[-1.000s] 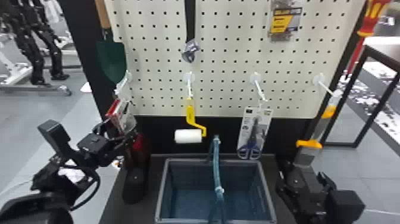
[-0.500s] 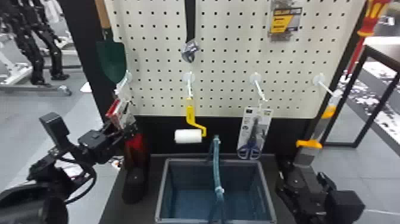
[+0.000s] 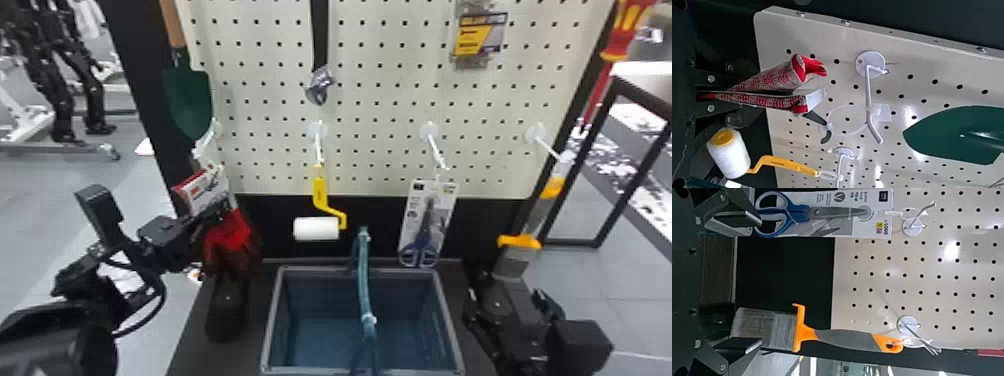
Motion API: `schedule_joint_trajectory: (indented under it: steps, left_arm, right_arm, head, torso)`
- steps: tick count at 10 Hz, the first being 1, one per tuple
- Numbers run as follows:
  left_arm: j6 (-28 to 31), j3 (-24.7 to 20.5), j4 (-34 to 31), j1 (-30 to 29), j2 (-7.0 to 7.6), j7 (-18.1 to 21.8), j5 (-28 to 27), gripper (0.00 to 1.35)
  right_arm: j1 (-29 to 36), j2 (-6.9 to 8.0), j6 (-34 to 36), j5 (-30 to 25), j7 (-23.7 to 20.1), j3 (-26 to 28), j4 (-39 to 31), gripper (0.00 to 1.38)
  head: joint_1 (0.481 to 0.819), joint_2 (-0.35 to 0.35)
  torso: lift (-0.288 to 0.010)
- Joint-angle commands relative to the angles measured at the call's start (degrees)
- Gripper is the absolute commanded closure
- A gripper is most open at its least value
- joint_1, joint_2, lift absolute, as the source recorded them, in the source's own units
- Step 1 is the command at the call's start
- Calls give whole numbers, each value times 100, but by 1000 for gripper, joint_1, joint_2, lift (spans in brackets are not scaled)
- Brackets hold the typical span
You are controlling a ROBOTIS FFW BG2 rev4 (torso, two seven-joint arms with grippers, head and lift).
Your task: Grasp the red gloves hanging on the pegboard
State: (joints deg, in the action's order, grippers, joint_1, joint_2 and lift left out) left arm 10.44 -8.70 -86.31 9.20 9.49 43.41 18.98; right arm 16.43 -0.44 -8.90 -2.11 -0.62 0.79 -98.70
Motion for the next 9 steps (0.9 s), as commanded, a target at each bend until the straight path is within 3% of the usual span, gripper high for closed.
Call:
schedule_joint_trajectory:
  steps: [1, 9]
  left_arm:
    - [-60, 0, 0, -6, -8, 1, 0, 1148]
    - [-218, -35, 0, -50, -43, -43, 0, 1148]
  right_arm:
    - [0, 0, -6, 9, 0, 0, 9, 220]
    - [9, 0, -15, 18, 0, 0, 9, 220]
  head:
    - [549, 0]
    - [549, 0]
  torso:
    - [-100]
    - [-100]
